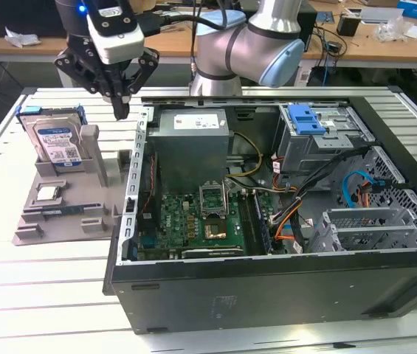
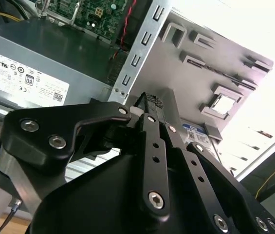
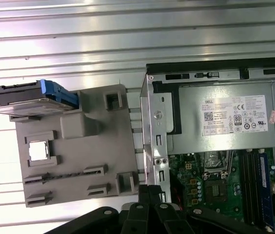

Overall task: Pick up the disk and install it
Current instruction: 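Reach for the disk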

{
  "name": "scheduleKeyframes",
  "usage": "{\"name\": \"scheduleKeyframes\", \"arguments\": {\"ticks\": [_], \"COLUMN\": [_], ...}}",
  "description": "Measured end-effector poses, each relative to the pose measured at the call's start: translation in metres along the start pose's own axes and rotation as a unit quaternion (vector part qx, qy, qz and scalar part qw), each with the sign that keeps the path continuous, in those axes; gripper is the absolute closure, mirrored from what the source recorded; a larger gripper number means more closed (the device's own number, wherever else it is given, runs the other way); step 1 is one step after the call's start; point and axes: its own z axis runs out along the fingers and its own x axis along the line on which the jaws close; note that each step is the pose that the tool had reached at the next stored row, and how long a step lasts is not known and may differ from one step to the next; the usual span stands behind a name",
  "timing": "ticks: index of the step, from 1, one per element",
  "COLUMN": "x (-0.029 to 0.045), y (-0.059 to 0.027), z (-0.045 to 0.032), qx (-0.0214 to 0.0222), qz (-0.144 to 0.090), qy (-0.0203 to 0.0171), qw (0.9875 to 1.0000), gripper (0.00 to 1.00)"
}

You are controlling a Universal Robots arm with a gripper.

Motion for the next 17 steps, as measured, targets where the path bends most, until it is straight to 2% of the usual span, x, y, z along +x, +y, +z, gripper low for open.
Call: {"name": "scheduleKeyframes", "arguments": {"ticks": [3,12,17], "x": [0.0047,0.0272,0.0366], "y": [-0.0003,-0.002,-0.0027], "z": [-0.0001,-0.0007,-0.001], "qx": [0.0,0.0,0.0], "qz": [0.0,0.0,0.0], "qy": [0.0,0.0,0.0], "qw": [1.0,1.0,1.0], "gripper": [0.89,0.89,0.89]}}
